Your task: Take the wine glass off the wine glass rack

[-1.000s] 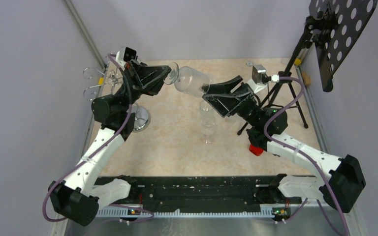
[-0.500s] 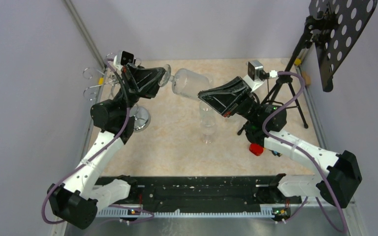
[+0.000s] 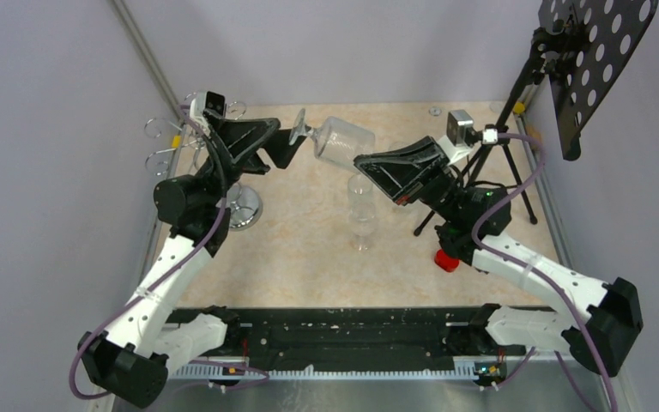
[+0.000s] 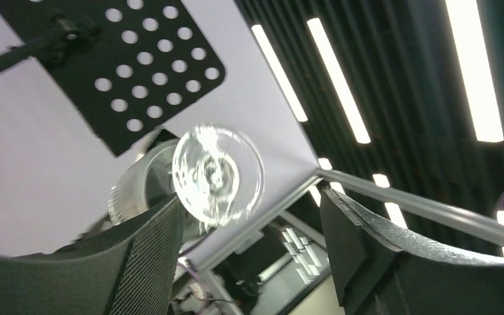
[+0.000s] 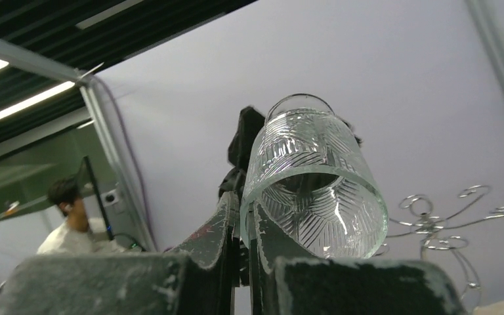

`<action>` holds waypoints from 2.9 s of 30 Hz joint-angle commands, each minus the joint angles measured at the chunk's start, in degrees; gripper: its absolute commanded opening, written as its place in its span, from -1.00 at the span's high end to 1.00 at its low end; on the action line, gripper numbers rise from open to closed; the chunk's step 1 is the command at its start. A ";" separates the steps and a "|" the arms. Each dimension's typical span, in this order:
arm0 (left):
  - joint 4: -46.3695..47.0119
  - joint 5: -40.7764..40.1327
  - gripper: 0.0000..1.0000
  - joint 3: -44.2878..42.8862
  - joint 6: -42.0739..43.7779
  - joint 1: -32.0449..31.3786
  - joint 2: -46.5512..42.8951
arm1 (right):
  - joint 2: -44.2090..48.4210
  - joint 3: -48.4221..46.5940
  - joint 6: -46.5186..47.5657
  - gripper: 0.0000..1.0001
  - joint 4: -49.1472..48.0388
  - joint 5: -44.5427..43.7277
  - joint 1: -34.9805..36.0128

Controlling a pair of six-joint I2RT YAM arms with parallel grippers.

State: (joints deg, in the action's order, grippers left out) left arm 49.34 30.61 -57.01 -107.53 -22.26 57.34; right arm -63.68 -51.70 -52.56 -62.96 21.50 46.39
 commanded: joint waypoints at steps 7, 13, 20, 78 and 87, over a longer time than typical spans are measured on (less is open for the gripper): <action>-40.07 0.53 -0.66 -8.97 40.55 -0.04 -7.85 | 13.64 -1.01 14.73 1.00 27.18 -23.71 0.52; -66.39 -6.28 -0.71 -19.31 67.40 -0.02 -6.98 | 15.09 -6.75 21.41 1.00 52.08 -35.69 0.47; -79.46 -12.70 -0.76 -24.17 78.77 -0.06 -3.91 | 10.64 -14.99 23.31 1.00 78.68 -48.48 0.47; -92.30 -24.88 -0.88 -29.69 88.15 -0.05 -4.64 | -14.02 -14.05 25.71 0.24 105.02 -35.66 -7.02; -96.71 -36.41 -0.96 -32.52 90.77 -0.02 -8.91 | -1.35 -15.71 29.59 0.18 96.56 -35.86 -7.02</action>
State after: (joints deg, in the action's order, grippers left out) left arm -45.98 1.93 -87.81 -18.74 -22.28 50.94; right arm -72.58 -65.17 -25.78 41.63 -13.15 39.83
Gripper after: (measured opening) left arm 0.977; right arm 0.409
